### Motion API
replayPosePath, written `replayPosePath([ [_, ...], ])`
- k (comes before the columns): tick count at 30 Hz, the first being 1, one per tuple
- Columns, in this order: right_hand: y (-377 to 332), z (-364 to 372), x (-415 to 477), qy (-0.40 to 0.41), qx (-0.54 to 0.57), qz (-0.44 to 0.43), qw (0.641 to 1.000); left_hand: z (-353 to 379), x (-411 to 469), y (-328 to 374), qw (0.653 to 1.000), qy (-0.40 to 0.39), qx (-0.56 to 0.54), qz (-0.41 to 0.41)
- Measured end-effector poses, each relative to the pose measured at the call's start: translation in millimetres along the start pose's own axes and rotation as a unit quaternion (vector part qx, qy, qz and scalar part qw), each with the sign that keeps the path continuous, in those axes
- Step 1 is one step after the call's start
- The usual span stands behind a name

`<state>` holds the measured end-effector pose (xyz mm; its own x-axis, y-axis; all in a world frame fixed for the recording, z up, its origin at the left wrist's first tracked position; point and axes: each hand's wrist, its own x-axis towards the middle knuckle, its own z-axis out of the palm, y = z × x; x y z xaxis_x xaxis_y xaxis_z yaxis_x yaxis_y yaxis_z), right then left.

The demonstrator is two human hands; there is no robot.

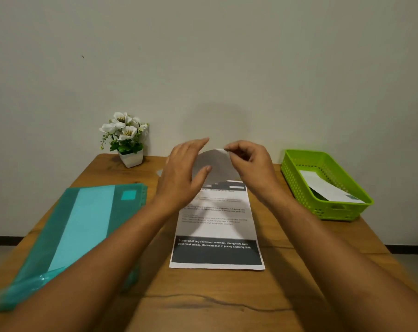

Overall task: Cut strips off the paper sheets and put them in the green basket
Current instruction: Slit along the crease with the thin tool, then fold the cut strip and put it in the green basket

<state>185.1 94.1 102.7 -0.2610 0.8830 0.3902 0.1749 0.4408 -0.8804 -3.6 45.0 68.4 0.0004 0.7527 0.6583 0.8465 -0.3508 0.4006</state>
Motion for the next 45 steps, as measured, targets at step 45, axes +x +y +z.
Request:
replayPosePath([
  [45,-23.6,-23.8,7.1,0.015,-0.048,-0.145,0.988,-38.5,40.9,44.1,0.985,0.021,-0.171,-0.005],
])
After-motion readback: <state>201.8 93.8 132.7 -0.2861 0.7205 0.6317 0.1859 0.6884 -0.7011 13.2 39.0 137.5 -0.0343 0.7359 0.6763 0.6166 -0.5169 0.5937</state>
